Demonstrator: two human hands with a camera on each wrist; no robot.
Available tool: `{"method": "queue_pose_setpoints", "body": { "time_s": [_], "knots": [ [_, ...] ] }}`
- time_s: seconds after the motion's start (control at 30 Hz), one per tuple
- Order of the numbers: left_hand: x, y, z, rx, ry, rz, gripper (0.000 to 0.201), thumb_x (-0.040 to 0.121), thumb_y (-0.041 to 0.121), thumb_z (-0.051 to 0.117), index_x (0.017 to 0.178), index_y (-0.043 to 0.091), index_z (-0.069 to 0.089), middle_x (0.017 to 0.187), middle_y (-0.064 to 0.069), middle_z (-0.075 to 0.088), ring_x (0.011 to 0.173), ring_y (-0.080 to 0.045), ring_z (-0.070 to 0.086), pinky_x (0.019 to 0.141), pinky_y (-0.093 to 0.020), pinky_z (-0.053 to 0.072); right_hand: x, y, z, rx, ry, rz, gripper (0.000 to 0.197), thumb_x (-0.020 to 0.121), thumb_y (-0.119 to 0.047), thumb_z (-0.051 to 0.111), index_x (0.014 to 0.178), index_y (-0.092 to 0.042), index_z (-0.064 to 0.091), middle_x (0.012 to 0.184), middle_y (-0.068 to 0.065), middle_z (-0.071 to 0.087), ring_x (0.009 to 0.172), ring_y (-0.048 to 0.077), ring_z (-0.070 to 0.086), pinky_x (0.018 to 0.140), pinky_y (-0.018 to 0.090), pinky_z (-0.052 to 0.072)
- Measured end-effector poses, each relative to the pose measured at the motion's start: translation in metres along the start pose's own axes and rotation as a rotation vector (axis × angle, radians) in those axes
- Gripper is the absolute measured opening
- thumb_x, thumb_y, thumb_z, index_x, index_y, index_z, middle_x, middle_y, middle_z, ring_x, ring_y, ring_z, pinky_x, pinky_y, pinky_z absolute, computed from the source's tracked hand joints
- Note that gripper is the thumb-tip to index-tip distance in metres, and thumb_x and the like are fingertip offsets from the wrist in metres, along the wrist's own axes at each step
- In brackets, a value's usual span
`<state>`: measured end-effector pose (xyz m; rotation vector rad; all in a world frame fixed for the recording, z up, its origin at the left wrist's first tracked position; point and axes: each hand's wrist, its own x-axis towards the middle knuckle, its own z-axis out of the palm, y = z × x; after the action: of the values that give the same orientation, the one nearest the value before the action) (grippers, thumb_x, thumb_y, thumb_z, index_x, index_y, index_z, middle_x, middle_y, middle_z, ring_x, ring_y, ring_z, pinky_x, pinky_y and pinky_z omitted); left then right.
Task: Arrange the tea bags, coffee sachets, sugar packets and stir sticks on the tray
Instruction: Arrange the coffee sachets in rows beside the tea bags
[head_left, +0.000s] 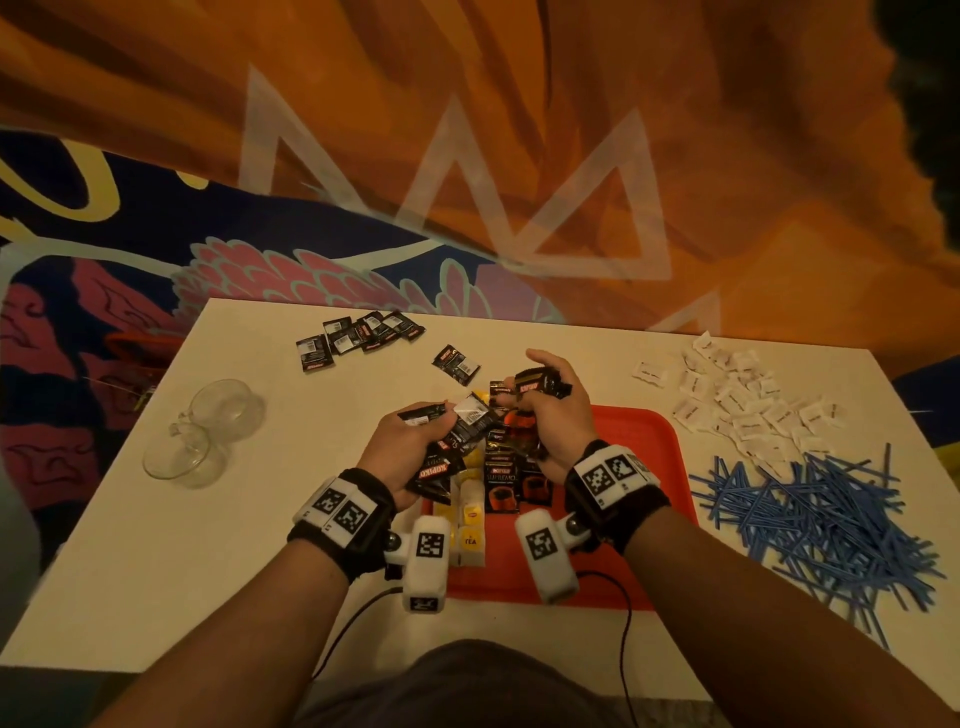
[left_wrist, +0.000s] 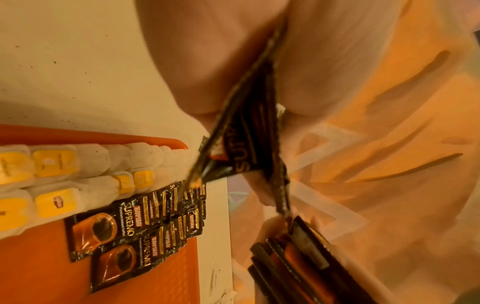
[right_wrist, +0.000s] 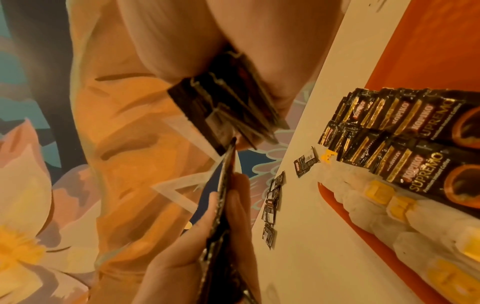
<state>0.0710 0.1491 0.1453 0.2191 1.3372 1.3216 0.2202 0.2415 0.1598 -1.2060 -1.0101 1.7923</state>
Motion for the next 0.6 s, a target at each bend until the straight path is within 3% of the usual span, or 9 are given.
{"method": "queue_pose_setpoints", "body": {
  "time_s": [0.07,0.13,0.23,0.33,0.4,0.5,0.6],
  "knots": [
    [0.0,-0.002,0.003,0.006,0.023,0.029,0.013,0.094,0.005,0.064,0.106,0.002,0.067,0.094,-0.021,0.072,0.072,-0.027,0.072,0.059,-0.033,0.059,-0.001,0.0,0.0,-0.106,-0.021,0.036,0.025,0.089,-0.003,0.065,0.107,-0.02,0.064,0.079,0.009,0.061,0.061,0.017,0.061,0.053,0.027,0.051],
    [-0.001,-0.004,0.007,0.029,0.057,0.059,0.005,0.095,0.005,0.063,0.098,0.002,0.067,0.087,-0.02,0.071,0.066,-0.027,0.071,0.053,-0.031,0.058,-0.002,0.005,0.002,-0.147,-0.05,0.081,0.019,0.085,-0.015,0.074,0.101,-0.017,0.064,0.073,0.004,0.058,0.056,0.014,0.055,0.044,0.021,0.045],
    [0.002,-0.006,0.007,0.034,0.144,0.106,0.004,0.096,0.007,0.063,0.097,0.006,0.067,0.09,-0.021,0.07,0.064,-0.028,0.069,0.053,-0.034,0.057,-0.001,0.009,0.003,-0.101,0.006,0.051,0.022,0.085,-0.013,0.075,0.102,-0.016,0.063,0.077,0.007,0.058,0.056,0.017,0.053,0.044,0.022,0.045],
    [0.005,-0.006,0.003,-0.031,0.208,0.133,0.005,0.095,0.01,0.064,0.098,0.01,0.068,0.095,-0.022,0.071,0.075,-0.034,0.07,0.067,-0.045,0.06,0.001,0.01,0.0,0.005,0.027,0.065,0.027,0.088,-0.009,0.071,0.111,-0.018,0.062,0.075,0.011,0.057,0.065,0.026,0.054,0.043,0.023,0.045],
    [0.006,-0.005,0.004,-0.051,0.191,0.135,0.006,0.094,0.012,0.067,0.099,0.01,0.069,0.093,-0.021,0.072,0.075,-0.034,0.069,0.075,-0.049,0.058,0.0,0.015,0.002,-0.033,-0.042,0.106,0.031,0.084,-0.015,0.076,0.112,-0.019,0.063,0.08,0.014,0.059,0.068,0.028,0.055,0.045,0.025,0.047],
    [0.004,-0.007,0.009,-0.002,0.146,0.158,0.009,0.091,0.015,0.07,0.098,0.008,0.071,0.09,-0.019,0.072,0.075,-0.032,0.069,0.08,-0.05,0.057,-0.005,0.022,0.01,-0.122,-0.174,0.188,0.044,0.072,-0.027,0.086,0.108,-0.01,0.066,0.09,0.018,0.066,0.07,0.029,0.059,0.06,0.037,0.055],
    [0.002,-0.008,0.011,0.078,0.137,0.124,0.022,0.094,0.029,0.068,0.093,0.008,0.07,0.081,-0.016,0.07,0.063,-0.027,0.067,0.064,-0.039,0.057,-0.006,0.022,0.017,-0.199,-0.102,0.086,0.021,0.08,-0.017,0.078,0.096,-0.008,0.068,0.097,0.019,0.072,0.075,0.033,0.066,0.07,0.046,0.057]
  ]
}}
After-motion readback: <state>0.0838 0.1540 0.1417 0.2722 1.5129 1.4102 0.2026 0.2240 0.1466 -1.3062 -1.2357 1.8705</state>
